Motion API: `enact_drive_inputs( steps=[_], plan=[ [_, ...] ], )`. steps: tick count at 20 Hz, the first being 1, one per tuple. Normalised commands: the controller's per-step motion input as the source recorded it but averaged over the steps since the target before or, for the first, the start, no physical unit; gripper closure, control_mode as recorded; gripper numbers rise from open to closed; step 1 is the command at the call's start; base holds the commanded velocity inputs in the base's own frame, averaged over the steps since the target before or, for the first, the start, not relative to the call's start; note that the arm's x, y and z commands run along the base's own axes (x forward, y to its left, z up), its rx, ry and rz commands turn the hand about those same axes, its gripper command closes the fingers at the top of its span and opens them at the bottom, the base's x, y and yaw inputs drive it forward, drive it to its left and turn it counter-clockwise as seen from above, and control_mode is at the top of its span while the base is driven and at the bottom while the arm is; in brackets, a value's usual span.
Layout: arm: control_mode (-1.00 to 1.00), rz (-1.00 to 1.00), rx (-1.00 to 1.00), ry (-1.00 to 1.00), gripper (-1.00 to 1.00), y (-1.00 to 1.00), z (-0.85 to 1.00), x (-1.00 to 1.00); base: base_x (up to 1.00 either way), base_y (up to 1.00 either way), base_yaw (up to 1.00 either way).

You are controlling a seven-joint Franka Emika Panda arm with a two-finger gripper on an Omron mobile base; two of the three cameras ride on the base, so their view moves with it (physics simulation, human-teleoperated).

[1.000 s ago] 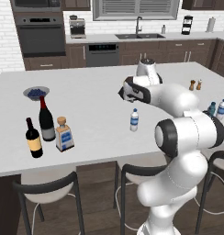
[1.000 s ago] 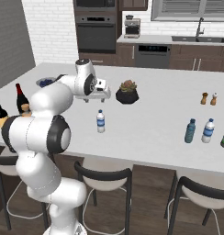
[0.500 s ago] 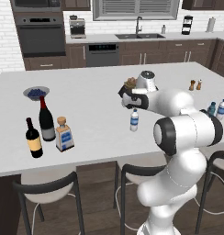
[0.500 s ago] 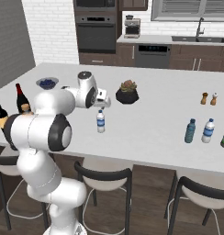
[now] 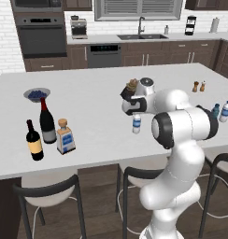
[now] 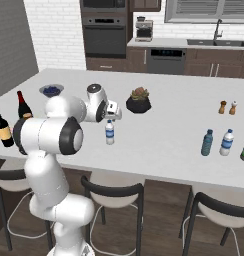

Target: Move the plastic bottles in the middle to the plastics group, and the glass bottles in the middle to the glass group.

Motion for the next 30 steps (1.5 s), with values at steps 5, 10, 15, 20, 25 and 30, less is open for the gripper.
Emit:
enact_drive_inputs(
  steps=[5, 10, 15, 20, 25, 30],
  plan=[
    [-1.00, 0.00, 0.00, 0.00, -1.00, 0.00, -0.01, 0.14, 0.00, 0.00, 0.00],
    [-1.00, 0.00, 0.00, 0.00, -1.00, 0.00, 0.00, -0.32, 0.00, 0.00, 0.00],
    [-1.00, 0.00, 0.01, 0.00, -1.00, 0.00, 0.00, -0.38, 0.00, 0.00, 0.00],
    [-1.00, 0.00, 0.00, 0.00, -1.00, 0.00, -0.17, 0.01, 0.00, 0.00, 0.00],
    [-1.00, 0.00, 0.00, 0.05, -1.00, 0.00, -0.11, 0.29, 0.00, 0.00, 0.00],
    [-1.00, 0.00, 0.03, 0.03, -1.00, -0.15, 0.00, 0.03, 0.00, 0.00, 0.00]
  ],
)
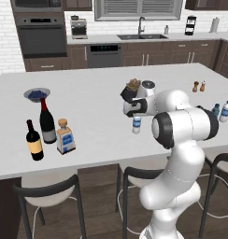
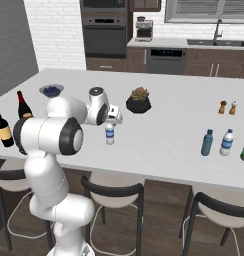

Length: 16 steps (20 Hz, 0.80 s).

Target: Move the plastic bottles in the middle to the plastics group, and the glass bottles in the middle to the glass group.

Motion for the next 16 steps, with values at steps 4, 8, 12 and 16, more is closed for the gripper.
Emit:
enact_drive_inputs(
  steps=[4, 8, 12, 16],
  plan=[
    [-1.00, 0.00, 0.04, 0.00, -1.00, -0.12, 0.00, 0.00, 0.00, 0.00, 0.00],
    [-1.00, 0.00, 0.02, 0.03, -1.00, 0.00, -0.07, 0.00, 0.00, 0.00, 0.00],
    [-1.00, 0.00, 0.02, 0.04, -1.00, 0.00, -0.29, 0.11, 0.00, 0.00, 0.00],
    [-1.00, 0.00, 0.00, 0.05, -1.00, 0.00, -0.24, 0.10, 0.00, 0.00, 0.00]
  ],
)
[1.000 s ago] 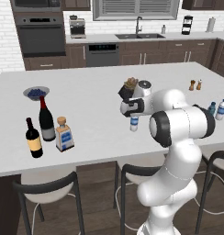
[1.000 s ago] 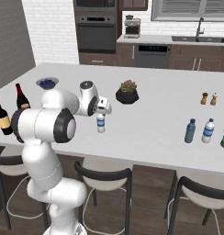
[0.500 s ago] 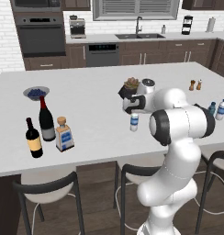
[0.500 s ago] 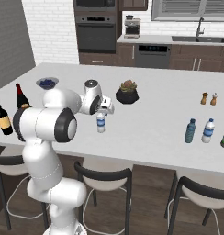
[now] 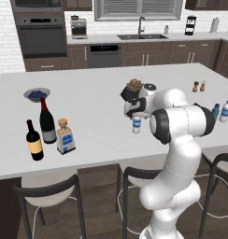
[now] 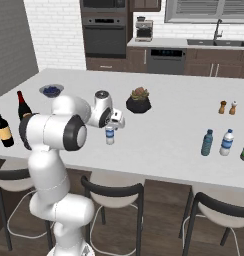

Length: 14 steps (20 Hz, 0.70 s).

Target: Move the plastic bottles in the middle to the plastics group, and the glass bottles in the middle to the glass group.

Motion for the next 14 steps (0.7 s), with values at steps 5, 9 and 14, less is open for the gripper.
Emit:
enact_drive_inputs(
  steps=[5, 9, 14],
  plan=[
    [-1.00, 0.00, 0.00, 0.00, -1.00, 0.00, -0.12, 0.11, 0.00, 0.00, 0.00],
    [-1.00, 0.00, 0.00, 0.00, -1.00, 0.00, 0.00, 0.00, 0.00, 0.00, 0.00],
    [-1.00, 0.00, 0.00, 0.00, -1.00, 0.00, 0.00, 0.01, 0.00, 0.00, 0.00]
  ],
)
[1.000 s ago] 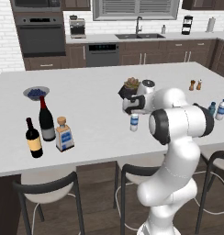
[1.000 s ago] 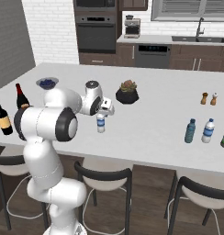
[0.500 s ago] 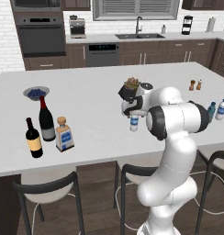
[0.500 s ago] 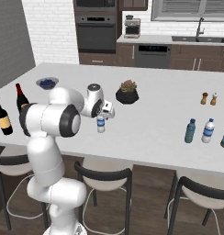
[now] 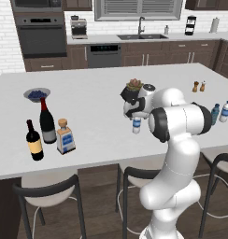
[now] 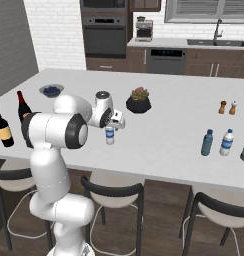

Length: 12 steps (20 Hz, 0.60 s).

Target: Move the plastic bottles in the middle to the plastics group, and the glass bottles in the middle to the glass group.

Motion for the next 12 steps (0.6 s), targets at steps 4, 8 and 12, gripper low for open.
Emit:
enact_drive_inputs(
  steps=[4, 8, 12],
  plan=[
    [-1.00, 0.00, 0.00, -0.02, -1.00, 0.00, 0.00, 0.01, 0.00, 0.00, 0.00],
    [-1.00, 0.00, 0.00, -0.13, -1.00, 0.00, 0.00, 0.00, 0.00, 0.00, 0.00],
    [-1.00, 0.00, 0.00, -0.08, -1.00, 0.00, 0.00, 0.00, 0.00, 0.00, 0.00]
  ],
)
